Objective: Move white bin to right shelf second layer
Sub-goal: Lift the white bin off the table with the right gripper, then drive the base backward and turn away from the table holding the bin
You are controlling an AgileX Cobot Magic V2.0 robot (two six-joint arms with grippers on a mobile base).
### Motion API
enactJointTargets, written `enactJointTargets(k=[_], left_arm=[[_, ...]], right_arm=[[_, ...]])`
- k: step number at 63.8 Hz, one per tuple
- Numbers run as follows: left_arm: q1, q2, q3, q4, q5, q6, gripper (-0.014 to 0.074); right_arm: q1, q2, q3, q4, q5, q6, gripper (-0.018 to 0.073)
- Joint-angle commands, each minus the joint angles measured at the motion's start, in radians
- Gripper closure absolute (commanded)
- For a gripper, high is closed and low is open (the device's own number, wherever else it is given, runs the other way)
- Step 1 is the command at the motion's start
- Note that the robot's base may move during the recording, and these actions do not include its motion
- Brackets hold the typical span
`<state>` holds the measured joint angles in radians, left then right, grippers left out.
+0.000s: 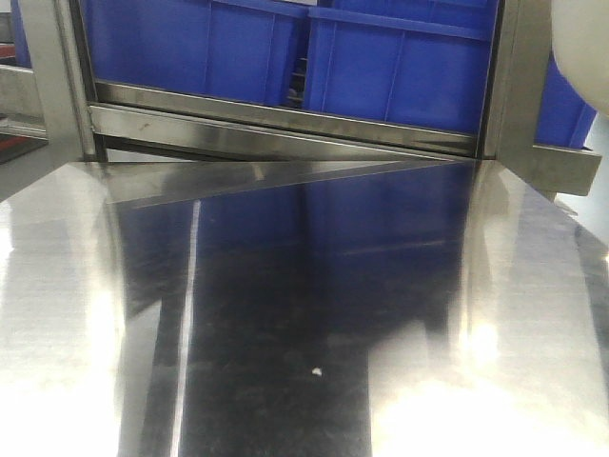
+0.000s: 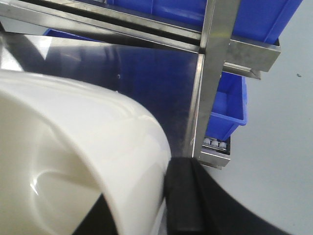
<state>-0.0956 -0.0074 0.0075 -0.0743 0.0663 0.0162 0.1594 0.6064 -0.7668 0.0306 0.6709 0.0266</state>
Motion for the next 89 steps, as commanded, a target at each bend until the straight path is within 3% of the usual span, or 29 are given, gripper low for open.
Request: enactJointTargets(k=[1, 89], left_arm=[[-0.006, -0.002, 0.037, -0.001, -0.086, -0.007, 0.0512], [-0.006, -0.002, 0.037, -0.001, -0.086, -0.007, 0.0512]], right_arm=[[-0.007, -0.002, -0.029, 0.000, -0.089, 0.002, 0.0503], [-0.007, 0.000, -0.029, 0.000, -0.089, 0.002, 0.0503]])
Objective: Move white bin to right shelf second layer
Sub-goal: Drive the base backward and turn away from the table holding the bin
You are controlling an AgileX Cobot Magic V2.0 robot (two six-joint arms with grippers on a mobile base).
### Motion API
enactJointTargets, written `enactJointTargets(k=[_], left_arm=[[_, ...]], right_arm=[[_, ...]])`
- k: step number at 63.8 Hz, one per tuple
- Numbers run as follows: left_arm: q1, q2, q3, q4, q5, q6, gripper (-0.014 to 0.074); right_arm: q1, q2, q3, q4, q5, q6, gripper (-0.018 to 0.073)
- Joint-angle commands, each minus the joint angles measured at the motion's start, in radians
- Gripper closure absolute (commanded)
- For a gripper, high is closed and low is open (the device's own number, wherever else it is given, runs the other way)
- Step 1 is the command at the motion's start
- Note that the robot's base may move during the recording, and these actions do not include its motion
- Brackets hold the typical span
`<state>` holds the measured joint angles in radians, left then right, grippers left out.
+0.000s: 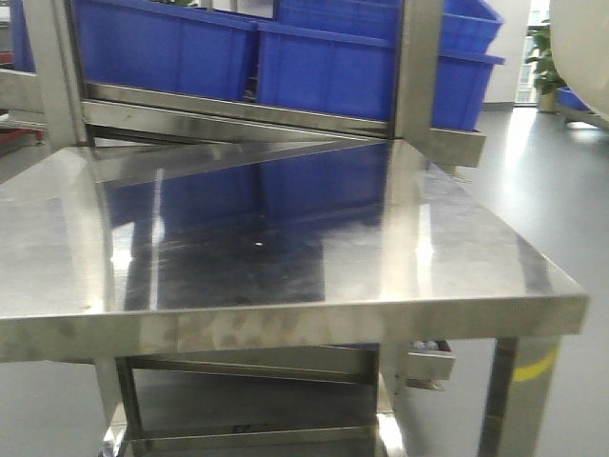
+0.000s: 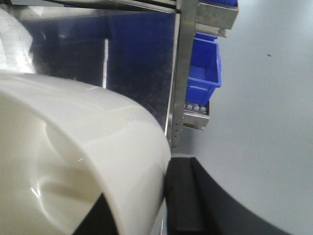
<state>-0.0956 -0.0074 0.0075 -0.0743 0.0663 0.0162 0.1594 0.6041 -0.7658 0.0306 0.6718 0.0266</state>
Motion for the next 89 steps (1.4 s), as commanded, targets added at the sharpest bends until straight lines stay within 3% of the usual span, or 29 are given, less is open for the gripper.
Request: enactJointTargets(k=[1, 89], left_arm=[[-0.006, -0.002, 0.037, -0.001, -0.086, -0.007, 0.0512], [-0.006, -0.002, 0.037, -0.001, -0.086, -0.007, 0.0512]], right_arm=[[-0.007, 0.002, -0.030, 0.000, -0.090, 0.002, 0.0503], [-0.007, 0.002, -0.030, 0.000, -0.090, 0.002, 0.0503]])
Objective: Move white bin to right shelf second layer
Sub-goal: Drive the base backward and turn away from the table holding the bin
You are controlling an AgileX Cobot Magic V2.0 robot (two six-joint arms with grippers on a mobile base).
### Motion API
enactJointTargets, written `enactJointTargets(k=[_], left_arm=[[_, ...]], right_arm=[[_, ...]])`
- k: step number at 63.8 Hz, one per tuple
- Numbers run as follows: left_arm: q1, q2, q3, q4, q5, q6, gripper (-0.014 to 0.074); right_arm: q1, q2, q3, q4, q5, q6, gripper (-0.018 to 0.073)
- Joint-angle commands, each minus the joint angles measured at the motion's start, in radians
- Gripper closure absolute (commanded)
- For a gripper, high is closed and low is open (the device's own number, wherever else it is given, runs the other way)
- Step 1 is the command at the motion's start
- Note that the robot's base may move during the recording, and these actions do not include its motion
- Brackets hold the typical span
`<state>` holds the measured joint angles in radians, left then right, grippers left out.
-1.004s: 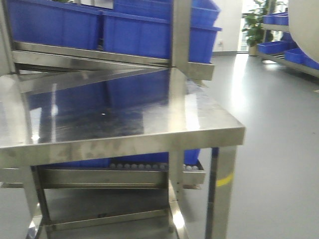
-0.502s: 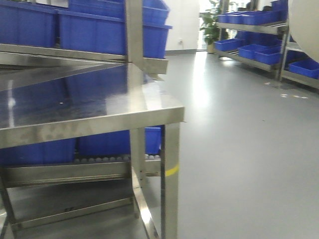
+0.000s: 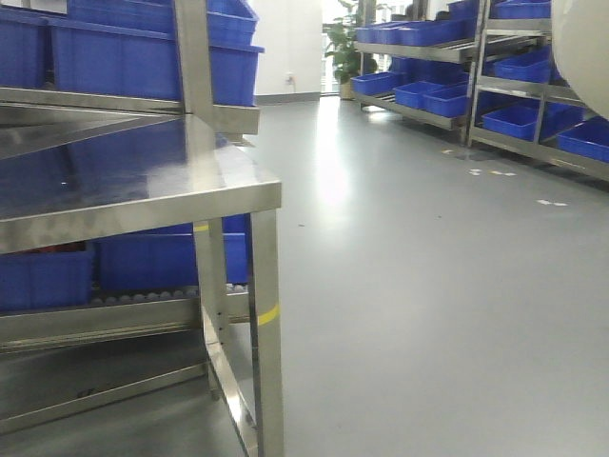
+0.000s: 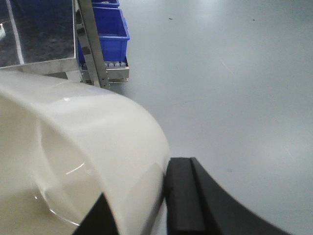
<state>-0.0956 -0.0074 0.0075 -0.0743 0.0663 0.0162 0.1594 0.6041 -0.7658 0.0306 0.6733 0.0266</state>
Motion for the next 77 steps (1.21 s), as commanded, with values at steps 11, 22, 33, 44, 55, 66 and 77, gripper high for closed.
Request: enactJointTargets(k=[11, 22, 33, 44, 55, 66, 77], left_arm=[[-0.006, -0.002, 0.037, -0.001, -0.086, -0.007, 0.0512], [-0.006, -0.002, 0.037, -0.001, -0.086, -0.007, 0.0512], [-0.006, -0.002, 0.037, -0.001, -0.086, -0.007, 0.0512], [-0.006, -0.002, 0.037, -0.001, -0.086, -0.007, 0.0512], [-0.006, -0.002, 0.037, -0.001, -0.086, -0.007, 0.0512], [-0.006, -0.002, 0.037, -0.001, -0.086, -0.007, 0.0512], [-0.006, -0.002, 0.037, -0.001, -0.086, -0.007, 0.0512]], right_arm=[[-0.007, 0.002, -0.030, 0.000, -0.092, 0.002, 0.0503], [-0.007, 0.002, -0.030, 0.000, -0.092, 0.002, 0.0503], [-0.007, 0.002, -0.030, 0.000, -0.092, 0.002, 0.0503], [-0.007, 0.002, -0.030, 0.000, -0.092, 0.002, 0.0503], [-0.007, 0.002, -0.030, 0.000, -0.092, 0.002, 0.0503], [-0.007, 0.002, -0.030, 0.000, -0.092, 0.002, 0.0503], [-0.007, 0.002, -0.030, 0.000, -0.092, 0.002, 0.0503]])
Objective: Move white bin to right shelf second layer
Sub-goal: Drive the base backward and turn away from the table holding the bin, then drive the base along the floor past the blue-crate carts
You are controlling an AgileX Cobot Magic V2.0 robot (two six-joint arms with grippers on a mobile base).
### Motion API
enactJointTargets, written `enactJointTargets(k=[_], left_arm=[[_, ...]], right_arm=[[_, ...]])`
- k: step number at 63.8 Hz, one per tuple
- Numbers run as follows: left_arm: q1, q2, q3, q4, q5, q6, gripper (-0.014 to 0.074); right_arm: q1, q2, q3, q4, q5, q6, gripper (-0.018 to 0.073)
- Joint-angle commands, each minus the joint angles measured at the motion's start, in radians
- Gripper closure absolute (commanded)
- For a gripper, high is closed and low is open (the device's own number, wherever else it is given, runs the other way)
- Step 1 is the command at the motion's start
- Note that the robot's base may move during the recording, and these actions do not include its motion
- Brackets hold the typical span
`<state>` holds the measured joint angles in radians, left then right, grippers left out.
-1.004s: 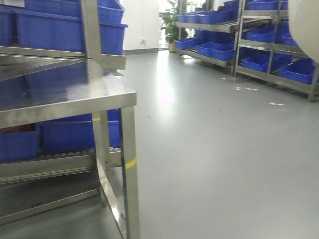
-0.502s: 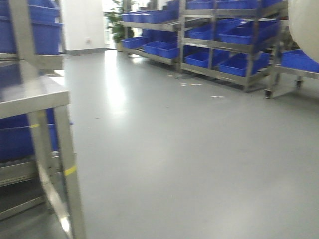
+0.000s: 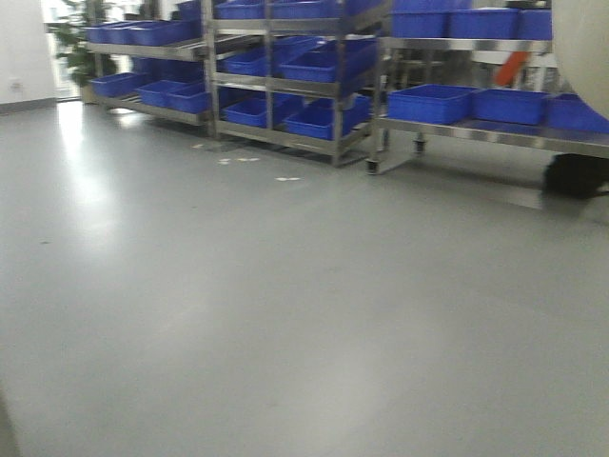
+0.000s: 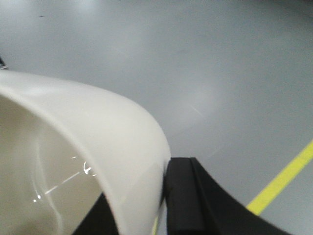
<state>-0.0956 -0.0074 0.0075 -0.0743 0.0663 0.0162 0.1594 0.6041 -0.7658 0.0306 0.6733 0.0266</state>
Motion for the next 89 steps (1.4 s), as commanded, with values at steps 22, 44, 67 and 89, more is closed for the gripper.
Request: enactJointTargets(k=[22, 44, 67, 89], left_arm=[[-0.006, -0.002, 0.037, -0.001, -0.086, -0.007, 0.0512], [-0.006, -0.002, 0.037, -0.001, -0.086, -0.007, 0.0512], [-0.006, -0.002, 0.037, -0.001, -0.086, -0.007, 0.0512], [-0.006, -0.002, 0.037, -0.001, -0.086, -0.007, 0.0512]], right_arm=[[-0.007, 0.002, -0.030, 0.000, -0.092, 0.002, 0.0503], [-0.007, 0.002, -0.030, 0.000, -0.092, 0.002, 0.0503], [-0.007, 0.001, -0.030, 0.000, -0.092, 0.002, 0.0503], [-0.007, 0.001, -0.030, 0.000, -0.092, 0.002, 0.0503]])
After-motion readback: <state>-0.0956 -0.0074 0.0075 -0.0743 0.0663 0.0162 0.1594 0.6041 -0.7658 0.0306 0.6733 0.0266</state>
